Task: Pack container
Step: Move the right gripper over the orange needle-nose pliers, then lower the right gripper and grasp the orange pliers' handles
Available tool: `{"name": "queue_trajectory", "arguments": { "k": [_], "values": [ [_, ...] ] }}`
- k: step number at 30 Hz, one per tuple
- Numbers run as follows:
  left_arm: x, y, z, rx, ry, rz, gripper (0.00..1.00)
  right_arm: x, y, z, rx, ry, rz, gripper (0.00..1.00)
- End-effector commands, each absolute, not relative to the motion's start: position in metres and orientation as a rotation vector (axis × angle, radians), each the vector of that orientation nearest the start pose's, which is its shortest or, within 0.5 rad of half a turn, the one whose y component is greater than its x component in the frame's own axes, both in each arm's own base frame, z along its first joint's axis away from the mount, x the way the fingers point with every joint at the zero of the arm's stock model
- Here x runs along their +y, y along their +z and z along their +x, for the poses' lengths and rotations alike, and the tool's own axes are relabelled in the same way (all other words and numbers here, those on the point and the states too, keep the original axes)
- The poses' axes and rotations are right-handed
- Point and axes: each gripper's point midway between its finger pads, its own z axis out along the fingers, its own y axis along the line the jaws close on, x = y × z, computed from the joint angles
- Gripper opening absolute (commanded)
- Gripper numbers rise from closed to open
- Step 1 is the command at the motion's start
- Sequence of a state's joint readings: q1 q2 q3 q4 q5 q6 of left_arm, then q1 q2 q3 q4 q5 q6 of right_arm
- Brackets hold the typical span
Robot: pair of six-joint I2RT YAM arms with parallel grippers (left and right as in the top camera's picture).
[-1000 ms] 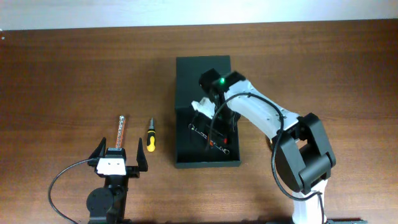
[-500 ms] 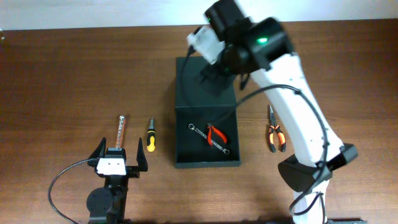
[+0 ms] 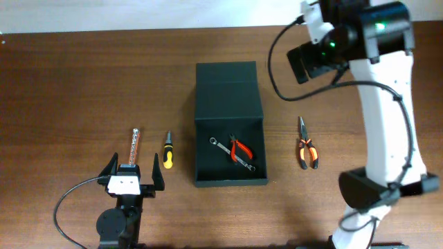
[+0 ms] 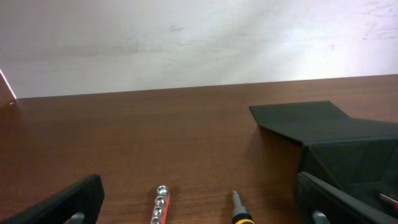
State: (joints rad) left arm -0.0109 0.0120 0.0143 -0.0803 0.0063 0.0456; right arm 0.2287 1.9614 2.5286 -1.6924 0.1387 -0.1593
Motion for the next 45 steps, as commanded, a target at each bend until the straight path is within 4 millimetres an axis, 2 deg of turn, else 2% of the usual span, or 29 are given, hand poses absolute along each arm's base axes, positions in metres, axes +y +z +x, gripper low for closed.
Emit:
{"name": "queue_trajectory", "arguments": {
  "k": [1,2,4,6,9,13,16,17,18,20,23,30,34,38,45],
  "values": [
    [-0.003,0.156,0.246,1.649,0.038,0.061,0.99,0.047,0.330,0.363,2.665,-0.178,-0.397,0.99],
    [-0.003,0.156,0.246,1.649,0.038,0.061,0.99,0.043,0.326,0.359,2.685,-0.180,-0.383,0.99],
    [-0.003,0.156,0.246,1.649,0.038,0.061,0.99,0.030,0.304,0.340,2.782,-0.184,-0.342,0.99],
    [-0.003,0.156,0.246,1.649,0.038,0.061,0.99,0.021,0.287,0.330,2.844,-0.192,-0.307,0.99],
    [-0.003,0.156,0.246,1.649,0.038,0.061,0.99,0.006,0.256,0.327,2.917,-0.205,-0.253,0.99],
    [-0.003,0.156,0.246,1.649,0.038,0.061,0.99,-0.010,0.214,0.332,2.981,-0.203,-0.186,0.99],
    [-0.003,0.156,0.246,1.649,0.038,0.061,0.99,-0.011,0.178,0.330,3.032,-0.127,-0.151,0.99],
    [-0.003,0.156,0.246,1.649,0.038,0.061,0.99,-0.013,0.156,0.324,3.073,-0.091,-0.134,0.99],
    [-0.003,0.156,0.246,1.649,0.038,0.061,0.99,-0.015,0.144,0.319,3.094,-0.091,-0.126,0.99],
    [-0.003,0.156,0.246,1.649,0.038,0.061,0.99,-0.018,0.123,0.313,3.120,-0.085,-0.112,0.99],
    [-0.003,0.156,0.246,1.649,0.038,0.061,0.99,-0.011,0.099,0.313,3.113,-0.020,-0.112,0.99],
    [-0.003,0.156,0.246,1.649,0.038,0.061,0.99,-0.007,0.072,0.312,3.096,0.008,-0.112,0.99],
    [-0.003,0.156,0.246,1.649,0.038,0.061,0.99,-0.012,0.062,0.325,3.032,-0.036,-0.107,0.99],
    [-0.003,0.156,0.246,1.649,0.038,0.061,0.99,-0.014,0.060,0.336,2.984,-0.055,-0.104,0.99],
    [-0.003,0.156,0.246,1.649,0.038,0.061,0.99,-0.016,0.059,0.332,3.002,-0.070,-0.103,0.99]
  ]
}}
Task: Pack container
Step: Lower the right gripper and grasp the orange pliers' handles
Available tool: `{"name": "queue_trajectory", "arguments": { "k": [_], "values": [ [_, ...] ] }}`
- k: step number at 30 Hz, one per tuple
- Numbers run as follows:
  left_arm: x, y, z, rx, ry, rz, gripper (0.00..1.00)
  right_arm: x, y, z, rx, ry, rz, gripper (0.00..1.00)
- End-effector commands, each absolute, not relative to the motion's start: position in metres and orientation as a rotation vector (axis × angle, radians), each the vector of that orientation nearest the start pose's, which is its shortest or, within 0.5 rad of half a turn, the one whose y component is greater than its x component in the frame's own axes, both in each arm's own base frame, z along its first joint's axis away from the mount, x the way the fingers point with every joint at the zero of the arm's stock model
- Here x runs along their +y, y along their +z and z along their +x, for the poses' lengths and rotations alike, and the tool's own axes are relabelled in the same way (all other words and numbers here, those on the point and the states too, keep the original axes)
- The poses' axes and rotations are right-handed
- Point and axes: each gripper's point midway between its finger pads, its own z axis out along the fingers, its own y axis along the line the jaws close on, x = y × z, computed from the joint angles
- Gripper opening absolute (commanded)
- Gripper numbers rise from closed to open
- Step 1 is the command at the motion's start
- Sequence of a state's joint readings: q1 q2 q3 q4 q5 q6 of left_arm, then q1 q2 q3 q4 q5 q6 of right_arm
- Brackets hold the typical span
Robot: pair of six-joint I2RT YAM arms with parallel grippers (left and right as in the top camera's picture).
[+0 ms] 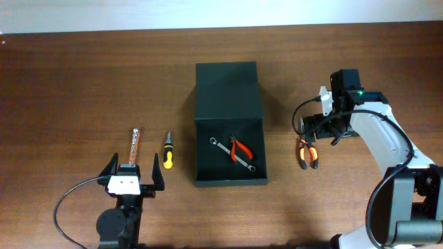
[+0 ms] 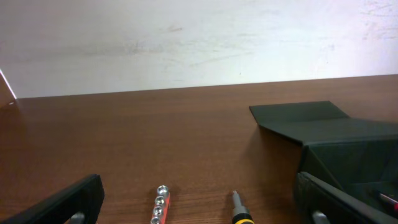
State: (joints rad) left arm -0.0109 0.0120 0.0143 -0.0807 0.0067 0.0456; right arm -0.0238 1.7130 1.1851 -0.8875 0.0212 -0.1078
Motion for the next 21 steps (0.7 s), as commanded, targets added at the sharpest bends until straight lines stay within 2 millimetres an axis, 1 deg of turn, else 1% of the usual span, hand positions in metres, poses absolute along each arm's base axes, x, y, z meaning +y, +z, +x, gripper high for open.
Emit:
{"name": "queue_trajectory", "arguments": {
  "k": [1,5,9,17,21],
  "values": [
    [-0.003,0.156,0.246,1.649,0.038,0.061,0.99,-0.016,0.059,0.329,3.012,-0.069,-0.103,0.99],
    [-0.003,0.156,0.246,1.649,0.038,0.061,0.99,-0.016,0.058,0.316,3.068,-0.065,-0.106,0.99],
    [-0.003,0.156,0.246,1.649,0.038,0.061,0.99,-0.015,0.057,0.309,3.095,-0.063,-0.108,0.99],
    [-0.003,0.156,0.246,1.649,0.038,0.061,0.99,-0.015,0.057,0.310,3.090,-0.064,-0.108,0.99],
    [-0.003,0.156,0.246,1.649,0.038,0.061,0.99,-0.015,0.053,0.312,3.091,-0.063,-0.109,0.99]
  ]
}}
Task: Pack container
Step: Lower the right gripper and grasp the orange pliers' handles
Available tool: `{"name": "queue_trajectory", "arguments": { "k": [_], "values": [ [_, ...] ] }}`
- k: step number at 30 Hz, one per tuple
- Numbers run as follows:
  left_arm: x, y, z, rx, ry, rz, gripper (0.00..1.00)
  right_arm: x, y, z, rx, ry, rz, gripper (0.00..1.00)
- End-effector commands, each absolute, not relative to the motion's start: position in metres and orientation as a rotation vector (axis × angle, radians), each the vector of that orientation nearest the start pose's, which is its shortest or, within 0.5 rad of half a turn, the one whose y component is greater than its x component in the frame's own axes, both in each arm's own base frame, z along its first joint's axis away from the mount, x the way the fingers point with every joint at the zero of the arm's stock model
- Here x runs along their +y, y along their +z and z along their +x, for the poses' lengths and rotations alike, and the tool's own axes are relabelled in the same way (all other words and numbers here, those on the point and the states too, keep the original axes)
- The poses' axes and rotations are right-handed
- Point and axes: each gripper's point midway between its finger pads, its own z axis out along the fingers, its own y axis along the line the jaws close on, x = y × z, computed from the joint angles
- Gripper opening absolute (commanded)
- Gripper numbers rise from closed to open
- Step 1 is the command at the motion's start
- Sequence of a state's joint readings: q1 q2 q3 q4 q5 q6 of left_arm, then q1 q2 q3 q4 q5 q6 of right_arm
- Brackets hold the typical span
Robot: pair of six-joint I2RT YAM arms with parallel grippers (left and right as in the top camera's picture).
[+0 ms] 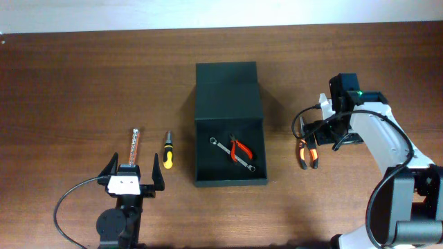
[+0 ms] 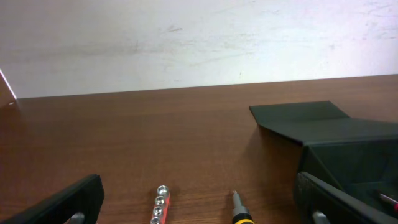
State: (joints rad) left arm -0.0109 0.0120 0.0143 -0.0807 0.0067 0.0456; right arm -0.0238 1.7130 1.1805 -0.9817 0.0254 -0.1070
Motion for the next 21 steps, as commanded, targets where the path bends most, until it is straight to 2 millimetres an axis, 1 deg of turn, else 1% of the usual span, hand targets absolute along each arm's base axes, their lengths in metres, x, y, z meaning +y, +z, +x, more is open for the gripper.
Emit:
{"name": "queue_trajectory", "arguments": {
  "k": [1,6,10,13,15,18,21],
  "values": [
    [-0.003,0.156,0.246,1.649,0.038,0.061,0.99,-0.015,0.051,0.312,3.095,-0.062,-0.109,0.99],
    [-0.003,0.156,0.246,1.649,0.038,0.061,0.99,-0.015,0.037,0.309,3.141,-0.059,-0.185,0.99],
    [-0.003,0.156,0.246,1.649,0.038,0.061,0.99,-0.017,0.028,0.310,3.157,-0.055,-0.181,0.99],
    [-0.003,0.156,0.246,1.649,0.038,0.061,0.99,-0.020,0.026,0.311,3.156,-0.055,-0.184,0.99],
    [-0.003,0.156,0.246,1.649,0.038,0.061,0.99,-0.024,0.025,0.310,3.159,-0.049,-0.220,0.99],
    [-0.003,0.156,0.246,1.649,0.038,0.061,0.99,-0.030,0.025,0.309,3.160,-0.032,-0.194,0.99],
    [-0.003,0.156,0.246,1.649,0.038,0.061,0.99,-0.032,0.024,0.308,3.157,0.036,-0.192,0.99]
  ]
}}
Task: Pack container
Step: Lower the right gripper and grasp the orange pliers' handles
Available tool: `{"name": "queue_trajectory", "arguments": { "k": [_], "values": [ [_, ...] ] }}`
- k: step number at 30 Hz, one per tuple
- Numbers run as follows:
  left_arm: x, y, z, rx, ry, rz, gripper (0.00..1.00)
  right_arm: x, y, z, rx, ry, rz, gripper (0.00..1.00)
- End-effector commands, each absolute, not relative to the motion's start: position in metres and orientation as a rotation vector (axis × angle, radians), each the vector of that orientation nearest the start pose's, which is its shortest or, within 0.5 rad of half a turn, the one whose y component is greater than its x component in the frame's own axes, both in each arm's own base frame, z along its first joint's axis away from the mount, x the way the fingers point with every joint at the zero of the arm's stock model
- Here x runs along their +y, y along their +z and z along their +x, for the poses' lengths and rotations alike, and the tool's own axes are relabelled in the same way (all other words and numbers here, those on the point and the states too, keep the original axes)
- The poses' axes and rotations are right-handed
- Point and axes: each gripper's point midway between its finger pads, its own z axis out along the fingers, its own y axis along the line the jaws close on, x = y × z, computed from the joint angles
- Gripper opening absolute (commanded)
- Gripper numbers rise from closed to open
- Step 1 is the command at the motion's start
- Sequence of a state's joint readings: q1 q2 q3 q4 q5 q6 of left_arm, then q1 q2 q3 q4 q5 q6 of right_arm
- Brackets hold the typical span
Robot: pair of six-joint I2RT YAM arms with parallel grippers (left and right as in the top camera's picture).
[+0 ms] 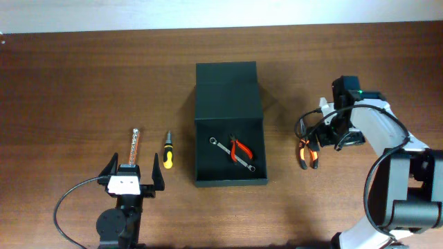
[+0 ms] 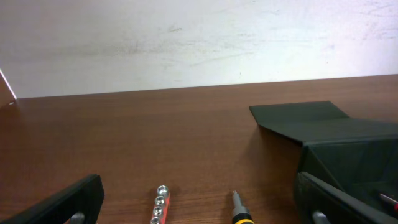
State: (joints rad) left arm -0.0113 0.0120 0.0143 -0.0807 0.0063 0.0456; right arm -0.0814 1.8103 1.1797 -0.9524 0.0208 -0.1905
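Observation:
The black container (image 1: 230, 173) lies open mid-table, lid flap toward the back, also seen as the container (image 2: 348, 149). In it lie a silver wrench (image 1: 217, 143) and red pliers (image 1: 241, 150). Orange-and-black pliers (image 1: 307, 155) lie on the table to its right. My right gripper (image 1: 316, 136) is low over their upper half, hiding it; its jaw state is unclear. A socket rail (image 1: 134, 146) and a yellow screwdriver (image 1: 167, 152) lie left of the container. My left gripper (image 1: 131, 173) rests open just in front of them, fingers (image 2: 68, 200) wide apart.
The right arm's white link (image 1: 377, 128) and black cable (image 1: 304, 124) reach in from the table's right edge. A pale wall (image 2: 186, 37) stands behind the table's far edge.
My right gripper has shifted slightly right and sits a little closer over the orange-and-black pliers. The pliers still lie on the table. The left arm has not moved.
At first my right arm was raised high behind the container's right side, and the orange-and-black pliers lay uncovered. Then the gripper was down beside the pliers' tip, then over their upper half, where it stays now. The left gripper stayed open throughout.

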Motion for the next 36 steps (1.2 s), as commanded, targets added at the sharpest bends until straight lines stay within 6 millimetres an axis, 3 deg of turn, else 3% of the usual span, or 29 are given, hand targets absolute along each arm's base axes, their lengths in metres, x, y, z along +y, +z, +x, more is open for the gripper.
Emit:
{"name": "queue_trajectory", "arguments": {
  "k": [1,36],
  "values": [
    [-0.003,0.156,0.246,1.649,0.038,0.061,0.99,-0.032,0.023,0.308,3.157,0.044,-0.189,0.99],
    [-0.003,0.156,0.246,1.649,0.038,0.061,0.99,-0.025,0.010,0.308,3.172,0.082,-0.280,0.99]
  ]
}}
